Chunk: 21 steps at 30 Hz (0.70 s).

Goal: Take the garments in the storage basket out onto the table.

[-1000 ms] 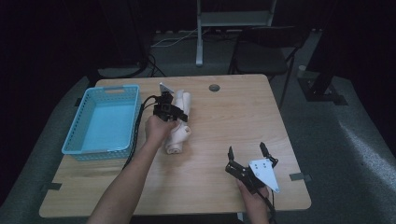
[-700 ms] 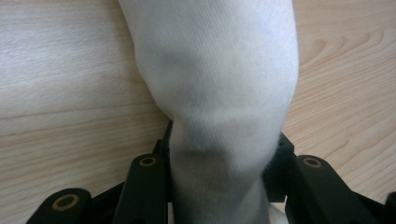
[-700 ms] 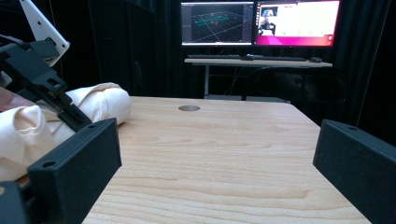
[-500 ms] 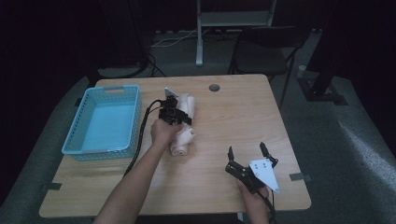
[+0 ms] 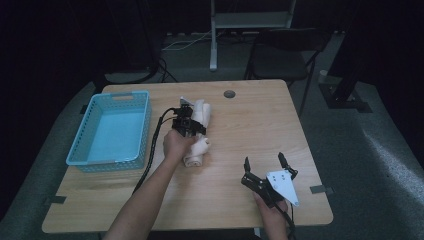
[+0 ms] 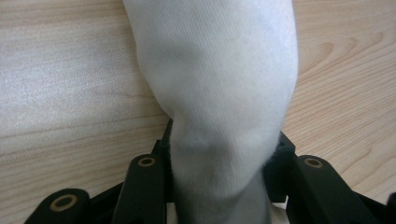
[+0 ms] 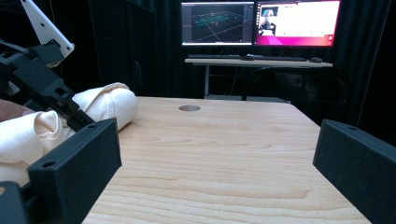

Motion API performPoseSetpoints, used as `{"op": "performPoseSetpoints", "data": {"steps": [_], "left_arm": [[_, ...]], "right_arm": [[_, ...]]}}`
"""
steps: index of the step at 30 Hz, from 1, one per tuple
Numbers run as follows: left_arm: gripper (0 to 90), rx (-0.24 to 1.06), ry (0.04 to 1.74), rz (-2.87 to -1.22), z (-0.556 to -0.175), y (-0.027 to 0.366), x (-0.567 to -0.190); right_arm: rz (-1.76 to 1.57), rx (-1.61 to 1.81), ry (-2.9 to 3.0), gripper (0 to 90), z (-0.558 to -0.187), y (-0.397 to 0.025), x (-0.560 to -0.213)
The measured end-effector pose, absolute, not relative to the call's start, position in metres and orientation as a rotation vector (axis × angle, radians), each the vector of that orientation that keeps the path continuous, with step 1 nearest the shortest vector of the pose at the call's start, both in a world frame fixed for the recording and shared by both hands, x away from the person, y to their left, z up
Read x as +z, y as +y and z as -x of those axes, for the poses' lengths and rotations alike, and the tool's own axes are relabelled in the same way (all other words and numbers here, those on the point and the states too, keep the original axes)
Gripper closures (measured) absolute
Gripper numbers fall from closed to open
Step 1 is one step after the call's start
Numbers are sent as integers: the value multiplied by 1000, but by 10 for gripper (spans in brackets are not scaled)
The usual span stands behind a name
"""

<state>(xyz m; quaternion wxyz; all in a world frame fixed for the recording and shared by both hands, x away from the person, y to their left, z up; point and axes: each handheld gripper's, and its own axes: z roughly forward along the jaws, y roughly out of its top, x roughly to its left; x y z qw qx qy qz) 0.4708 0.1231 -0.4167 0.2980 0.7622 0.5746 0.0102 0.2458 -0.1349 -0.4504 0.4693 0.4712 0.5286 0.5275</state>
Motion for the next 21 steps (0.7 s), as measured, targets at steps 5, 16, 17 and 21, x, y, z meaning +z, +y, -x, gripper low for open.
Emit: {"op": "performPoseSetpoints", "data": {"steps": [5, 16, 17, 21], "left_arm": [[598, 145, 1466, -2088, -465, 115, -417], [442, 233, 1407, -2125, -460, 110, -420], [442, 236, 1404, -2130, -460, 110, -420], [280, 312, 1387, -2165, -458, 106, -423]], "right_arm": [[-1154, 1293, 1296, 2, -246, -135, -450], [-1155, 1294, 1295, 2, -246, -135, -450], [-1154, 1294, 1295, 2, -246, -135, -450], [-1155, 1295, 1295, 2, -246, -135, -450]]}}
